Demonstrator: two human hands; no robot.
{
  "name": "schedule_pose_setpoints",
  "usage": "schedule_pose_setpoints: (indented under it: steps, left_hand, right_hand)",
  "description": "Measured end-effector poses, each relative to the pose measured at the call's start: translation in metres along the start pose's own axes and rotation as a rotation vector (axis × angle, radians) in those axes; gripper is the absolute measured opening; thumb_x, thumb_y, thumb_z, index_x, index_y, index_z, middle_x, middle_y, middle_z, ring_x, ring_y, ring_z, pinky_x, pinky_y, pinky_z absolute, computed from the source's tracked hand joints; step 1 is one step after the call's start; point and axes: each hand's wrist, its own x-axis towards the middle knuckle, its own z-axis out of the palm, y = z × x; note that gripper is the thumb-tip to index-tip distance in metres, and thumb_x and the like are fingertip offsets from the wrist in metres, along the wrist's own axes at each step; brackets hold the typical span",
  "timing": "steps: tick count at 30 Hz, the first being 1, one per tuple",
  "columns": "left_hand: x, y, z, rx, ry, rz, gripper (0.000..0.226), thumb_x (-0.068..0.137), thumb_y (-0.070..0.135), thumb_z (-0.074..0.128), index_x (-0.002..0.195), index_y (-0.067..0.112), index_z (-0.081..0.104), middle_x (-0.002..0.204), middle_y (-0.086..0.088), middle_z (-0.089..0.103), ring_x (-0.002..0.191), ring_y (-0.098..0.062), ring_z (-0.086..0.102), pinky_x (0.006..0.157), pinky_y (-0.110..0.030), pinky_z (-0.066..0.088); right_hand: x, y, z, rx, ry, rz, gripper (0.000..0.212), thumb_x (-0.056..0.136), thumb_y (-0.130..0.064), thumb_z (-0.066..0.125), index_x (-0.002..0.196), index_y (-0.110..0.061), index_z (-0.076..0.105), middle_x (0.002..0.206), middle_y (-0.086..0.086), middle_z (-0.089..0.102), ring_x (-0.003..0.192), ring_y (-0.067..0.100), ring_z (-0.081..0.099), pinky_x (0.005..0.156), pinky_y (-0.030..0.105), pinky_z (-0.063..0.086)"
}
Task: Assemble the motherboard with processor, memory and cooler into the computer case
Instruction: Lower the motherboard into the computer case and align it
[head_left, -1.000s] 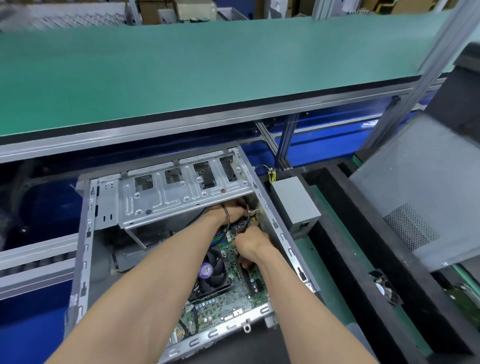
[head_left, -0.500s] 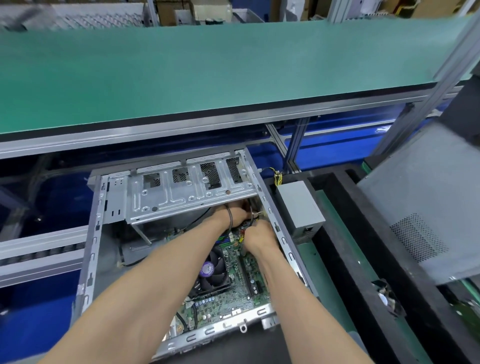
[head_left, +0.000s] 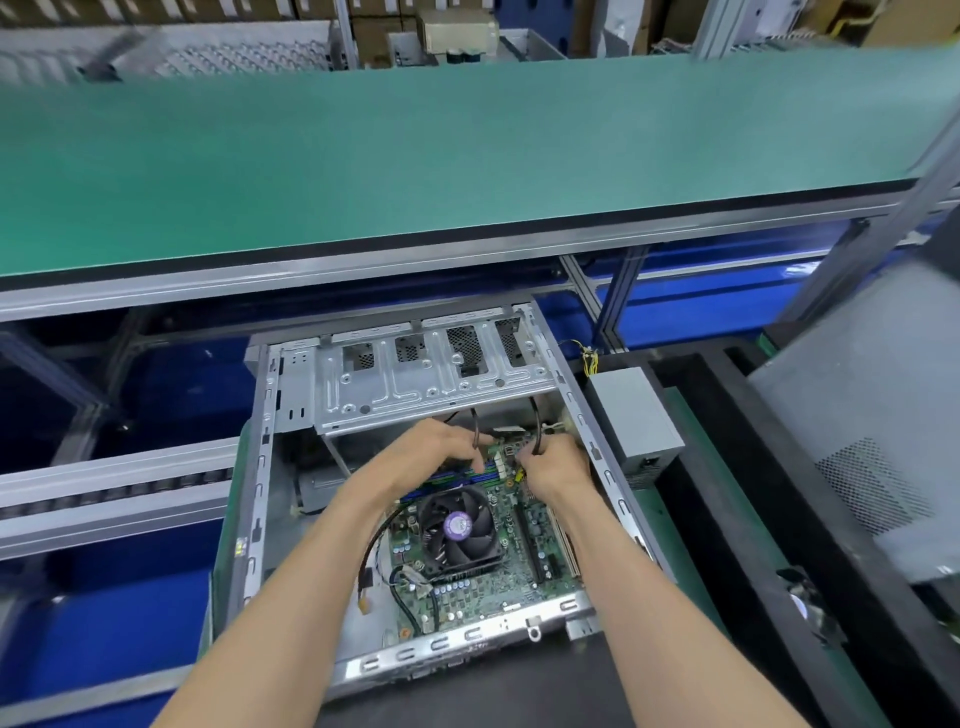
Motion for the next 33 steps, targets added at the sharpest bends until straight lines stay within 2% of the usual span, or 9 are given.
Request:
schedule_pose_setpoints:
  steps: [2, 4, 6, 9, 12, 16, 23, 30, 33]
  left_hand:
    - [0.000, -0.007, 0.002, -0.014, 0.079, 0.000, 0.022, 0.080, 0.030, 0.065, 0.067, 0.013, 0.069, 0.108, 0.017, 0.074, 0.112, -0.004, 0.063, 0.107, -0.042, 0.041]
    - [0.001, -0.012, 0.004, 0.087, 0.161, 0.015, 0.027, 0.086, 0.032, 0.068, 0.063, 0.019, 0.065, 0.092, 0.008, 0.076, 0.102, -0.015, 0.069, 0.098, -0.044, 0.049]
    - [0.000, -0.015, 0.004, 0.182, 0.240, 0.012, 0.026, 0.086, 0.036, 0.071, 0.064, 0.024, 0.068, 0.081, 0.011, 0.073, 0.082, -0.015, 0.069, 0.082, -0.037, 0.054]
    - [0.000, -0.017, 0.005, 0.310, 0.320, 0.021, 0.024, 0.075, 0.043, 0.080, 0.061, 0.028, 0.070, 0.059, 0.012, 0.065, 0.055, -0.004, 0.055, 0.059, -0.026, 0.044]
    - [0.001, -0.017, 0.008, 0.316, 0.348, 0.049, 0.028, 0.064, 0.042, 0.085, 0.062, 0.027, 0.062, 0.054, 0.016, 0.059, 0.052, -0.002, 0.051, 0.055, -0.025, 0.043]
    - [0.004, -0.015, 0.015, 0.055, 0.298, 0.174, 0.021, 0.066, 0.028, 0.088, 0.074, 0.030, 0.069, 0.062, 0.015, 0.066, 0.054, 0.001, 0.052, 0.056, -0.013, 0.042]
    - [0.006, -0.015, 0.020, -0.086, 0.304, 0.255, 0.020, 0.074, 0.023, 0.087, 0.083, 0.033, 0.073, 0.080, 0.007, 0.074, 0.074, -0.007, 0.069, 0.070, -0.018, 0.053]
    - [0.004, -0.009, 0.019, -0.103, 0.292, 0.240, 0.021, 0.075, 0.018, 0.086, 0.084, 0.033, 0.073, 0.079, 0.006, 0.074, 0.075, -0.008, 0.070, 0.071, -0.019, 0.053]
    - [0.001, -0.005, 0.020, -0.139, 0.288, 0.235, 0.012, 0.080, 0.019, 0.079, 0.085, 0.029, 0.074, 0.078, 0.003, 0.074, 0.073, -0.012, 0.070, 0.069, -0.021, 0.053]
  right_hand:
    - [-0.002, 0.000, 0.000, 0.012, 0.018, -0.022, 0.021, 0.105, -0.010, 0.047, 0.107, -0.004, 0.067, 0.103, 0.011, 0.065, 0.092, 0.025, 0.059, 0.075, 0.029, 0.044]
    - [-0.004, -0.001, 0.000, 0.065, 0.044, -0.043, 0.023, 0.104, -0.007, 0.043, 0.105, -0.002, 0.065, 0.098, 0.012, 0.064, 0.089, 0.026, 0.059, 0.073, 0.031, 0.044]
    - [-0.007, -0.003, 0.000, 0.158, 0.037, -0.057, 0.020, 0.106, -0.009, 0.043, 0.101, -0.003, 0.062, 0.087, 0.011, 0.065, 0.077, 0.024, 0.062, 0.066, 0.031, 0.045]
    - [-0.012, -0.009, -0.002, 0.429, -0.032, -0.005, 0.013, 0.107, -0.009, 0.047, 0.097, -0.005, 0.054, 0.071, 0.009, 0.066, 0.058, 0.022, 0.064, 0.052, 0.028, 0.048]
    - [-0.015, -0.015, -0.007, 0.708, -0.104, 0.090, 0.014, 0.105, 0.000, 0.048, 0.091, -0.003, 0.050, 0.080, 0.018, 0.062, 0.053, 0.021, 0.065, 0.046, 0.025, 0.051]
    - [-0.018, -0.018, -0.009, 0.845, -0.170, 0.138, 0.005, 0.102, 0.006, 0.048, 0.103, 0.005, 0.053, 0.072, 0.020, 0.064, 0.050, 0.019, 0.066, 0.045, 0.024, 0.051]
    - [-0.021, -0.020, -0.011, 0.922, -0.227, 0.199, 0.012, 0.101, 0.007, 0.048, 0.095, 0.006, 0.058, 0.058, 0.014, 0.068, 0.048, 0.016, 0.061, 0.045, 0.020, 0.050]
    - [-0.018, -0.017, -0.010, 0.928, -0.225, 0.217, 0.011, 0.101, 0.005, 0.048, 0.100, 0.007, 0.059, 0.061, 0.013, 0.068, 0.046, 0.014, 0.061, 0.044, 0.020, 0.049]
    - [-0.017, -0.016, -0.010, 0.892, -0.213, 0.219, 0.011, 0.101, 0.004, 0.049, 0.105, 0.006, 0.059, 0.073, 0.016, 0.066, 0.051, 0.016, 0.061, 0.047, 0.022, 0.049]
